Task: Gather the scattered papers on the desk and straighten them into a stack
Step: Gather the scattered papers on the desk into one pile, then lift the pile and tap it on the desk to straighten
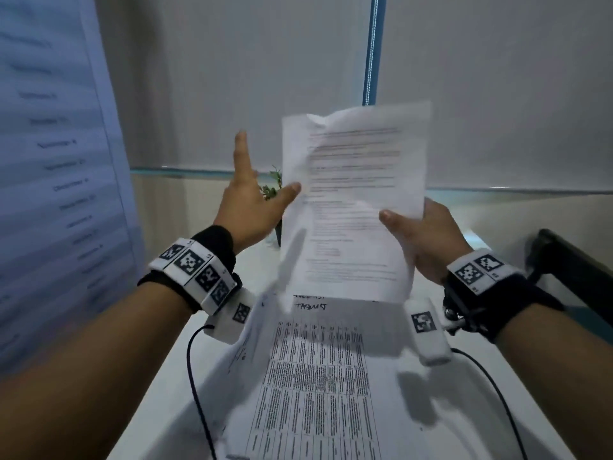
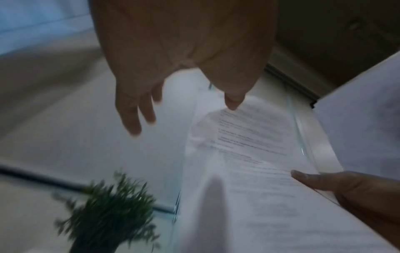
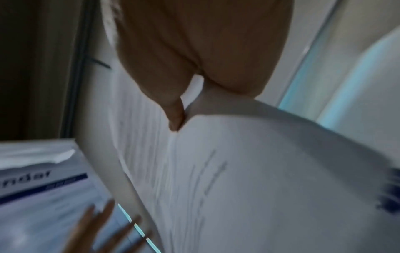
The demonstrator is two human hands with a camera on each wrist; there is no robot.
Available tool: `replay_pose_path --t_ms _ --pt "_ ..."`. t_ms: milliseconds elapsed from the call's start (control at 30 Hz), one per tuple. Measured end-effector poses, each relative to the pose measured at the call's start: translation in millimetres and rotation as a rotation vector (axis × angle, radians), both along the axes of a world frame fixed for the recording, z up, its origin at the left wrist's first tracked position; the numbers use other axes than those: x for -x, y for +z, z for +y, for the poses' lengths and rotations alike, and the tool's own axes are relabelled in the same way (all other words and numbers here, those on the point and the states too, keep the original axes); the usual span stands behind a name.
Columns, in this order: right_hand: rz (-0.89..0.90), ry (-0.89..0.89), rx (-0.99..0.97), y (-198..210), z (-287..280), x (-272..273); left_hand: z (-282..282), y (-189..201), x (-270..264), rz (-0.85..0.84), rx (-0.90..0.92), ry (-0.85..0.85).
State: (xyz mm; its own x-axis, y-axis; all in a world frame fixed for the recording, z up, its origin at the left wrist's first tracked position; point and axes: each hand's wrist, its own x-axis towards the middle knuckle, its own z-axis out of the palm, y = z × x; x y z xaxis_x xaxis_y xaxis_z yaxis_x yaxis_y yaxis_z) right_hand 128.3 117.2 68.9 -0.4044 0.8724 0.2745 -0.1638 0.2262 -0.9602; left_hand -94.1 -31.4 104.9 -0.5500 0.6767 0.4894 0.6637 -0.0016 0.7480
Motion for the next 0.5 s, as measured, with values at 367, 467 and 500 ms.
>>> replay_pose_path --t_ms 367,467,500 --pt "-1.198 0.049 -0.047 -99.4 -68.6 -4.8 -64.0 -135.1 0.8 -0.036 0.911 -0.042" --pt "-1.226 -0.006 -0.107 -104.3 -73.3 -9.3 -61.0 -145.5 7.5 0.190 1.092 0.023" --pt "-1.233 -0.023 -0.110 -101.8 -70.3 -11.6 -59.9 -147.0 9.6 0.201 1.134 0.036"
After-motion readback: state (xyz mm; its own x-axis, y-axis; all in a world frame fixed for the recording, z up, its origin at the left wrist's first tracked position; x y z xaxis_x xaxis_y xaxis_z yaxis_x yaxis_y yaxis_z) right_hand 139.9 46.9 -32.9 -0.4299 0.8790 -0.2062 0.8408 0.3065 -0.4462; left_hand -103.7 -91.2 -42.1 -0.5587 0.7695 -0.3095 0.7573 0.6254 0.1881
